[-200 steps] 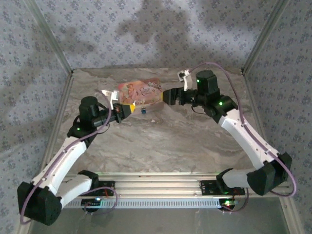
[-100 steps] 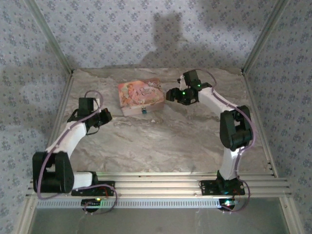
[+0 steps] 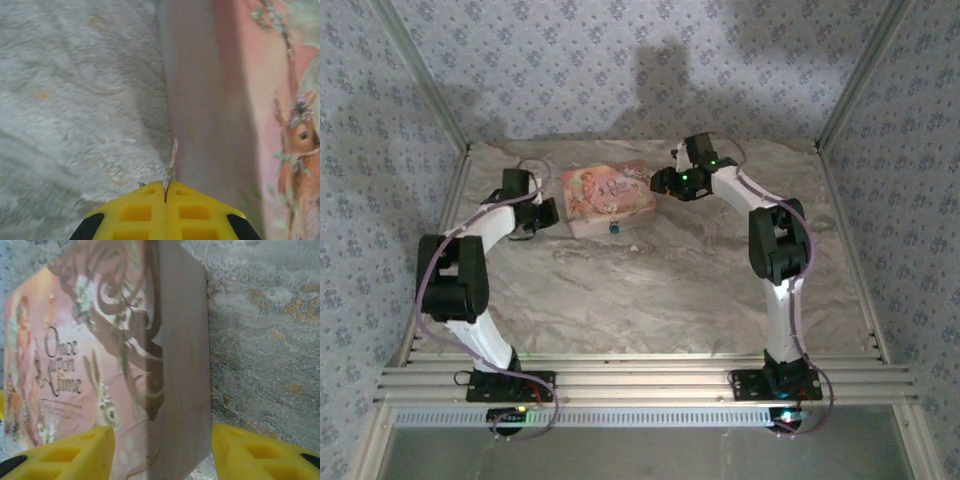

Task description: Unlock the padlock with the key

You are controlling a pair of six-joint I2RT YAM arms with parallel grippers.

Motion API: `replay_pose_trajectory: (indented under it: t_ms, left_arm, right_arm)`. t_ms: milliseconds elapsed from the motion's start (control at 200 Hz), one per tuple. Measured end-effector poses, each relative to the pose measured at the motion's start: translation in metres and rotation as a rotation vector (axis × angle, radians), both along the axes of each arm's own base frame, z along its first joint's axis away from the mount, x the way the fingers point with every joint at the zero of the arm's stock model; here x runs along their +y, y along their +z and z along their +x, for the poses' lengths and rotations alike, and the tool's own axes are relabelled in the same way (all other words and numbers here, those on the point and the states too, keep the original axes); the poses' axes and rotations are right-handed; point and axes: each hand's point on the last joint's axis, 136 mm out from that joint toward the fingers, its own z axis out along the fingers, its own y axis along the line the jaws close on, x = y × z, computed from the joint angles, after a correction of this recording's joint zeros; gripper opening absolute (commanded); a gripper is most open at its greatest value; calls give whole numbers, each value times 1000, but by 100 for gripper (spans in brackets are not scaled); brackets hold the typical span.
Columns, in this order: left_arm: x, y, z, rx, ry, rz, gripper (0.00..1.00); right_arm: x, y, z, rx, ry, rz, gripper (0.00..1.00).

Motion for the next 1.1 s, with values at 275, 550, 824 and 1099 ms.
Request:
replay_pose_trajectory:
  t_ms: [275,550,824,1099]
  left_arm:
    - [-37,1,4,-37,-138,39,0]
    - [-83,2,-16,-63,-246,70,0]
    - [-120,3,-32,-69,-336,31,0]
    - [-129,8,-36,-70,-357,-30,0]
  right_arm:
    - [-4,-4,-5,-47,43,9,27]
    - [-51,-6,-60,-56,-25,-85,32]
    - [-80,-7,-102,-25,-103,-176,57]
    - [-103,25,-146,-95,-232,-306,60]
